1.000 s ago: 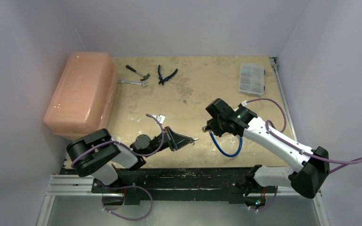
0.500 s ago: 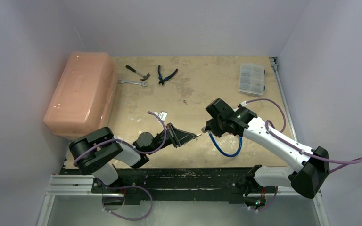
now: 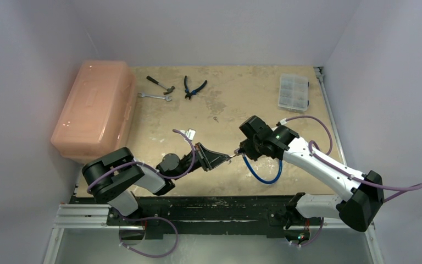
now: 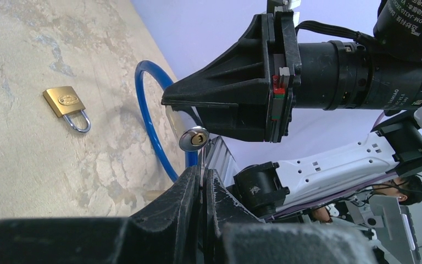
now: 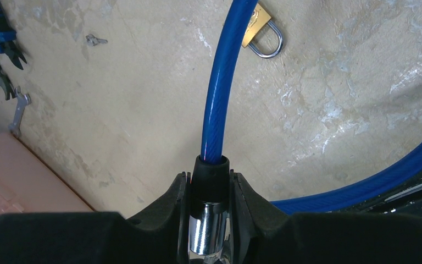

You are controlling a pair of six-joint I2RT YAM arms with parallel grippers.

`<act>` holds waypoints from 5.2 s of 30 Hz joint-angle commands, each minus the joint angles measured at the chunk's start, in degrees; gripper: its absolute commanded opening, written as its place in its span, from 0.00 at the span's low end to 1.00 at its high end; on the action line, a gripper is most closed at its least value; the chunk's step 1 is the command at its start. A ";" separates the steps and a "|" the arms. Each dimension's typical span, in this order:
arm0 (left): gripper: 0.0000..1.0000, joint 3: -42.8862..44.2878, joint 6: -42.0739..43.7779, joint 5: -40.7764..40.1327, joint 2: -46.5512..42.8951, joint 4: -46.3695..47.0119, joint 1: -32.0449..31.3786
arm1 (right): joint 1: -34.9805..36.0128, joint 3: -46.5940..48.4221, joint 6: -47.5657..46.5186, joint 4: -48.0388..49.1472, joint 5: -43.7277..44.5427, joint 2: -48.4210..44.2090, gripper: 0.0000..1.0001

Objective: Unlock with the key

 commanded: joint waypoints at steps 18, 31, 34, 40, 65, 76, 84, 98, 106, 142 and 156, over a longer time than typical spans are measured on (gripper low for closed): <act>0.00 3.18 0.28 -1.76 1.95 18.73 -0.32 | -0.15 -0.68 -0.04 0.01 0.24 -0.34 0.00; 0.00 2.46 -0.74 -3.64 1.79 18.84 -0.28 | -0.15 -0.86 -0.31 0.76 0.38 -0.69 0.00; 0.00 2.34 -1.03 -3.87 1.76 18.85 -0.32 | -0.15 -0.69 -0.46 0.73 0.41 -0.84 0.00; 0.00 1.54 -2.24 -5.44 1.94 18.85 -0.30 | -0.15 -1.10 -0.44 1.31 0.60 -1.65 0.00; 0.00 0.82 -1.44 -5.42 0.12 18.83 -0.30 | -0.16 -0.84 -1.36 2.60 -0.93 -0.78 0.00; 0.00 2.02 -2.40 -3.90 1.78 18.85 -0.31 | -0.15 0.22 -2.96 2.05 -0.76 0.47 0.00; 0.00 1.59 -3.13 -4.35 1.03 18.75 -0.32 | -0.15 0.73 -2.70 1.59 -0.42 1.01 0.00; 0.00 -2.52 -8.26 -9.76 -1.62 14.91 -0.32 | -0.17 4.65 7.74 -7.16 -0.60 1.63 0.00; 0.00 -4.41 -4.18 -8.76 -11.52 5.69 -0.04 | 0.02 6.91 7.85 -7.17 -6.89 7.50 0.00; 0.00 -3.47 -3.19 -8.85 -19.12 -17.81 0.51 | 0.29 7.32 6.13 0.52 -10.33 10.97 0.00; 0.00 -3.40 -2.96 -8.47 -16.10 -15.45 0.52 | 0.29 7.49 5.64 1.67 -12.00 10.58 0.00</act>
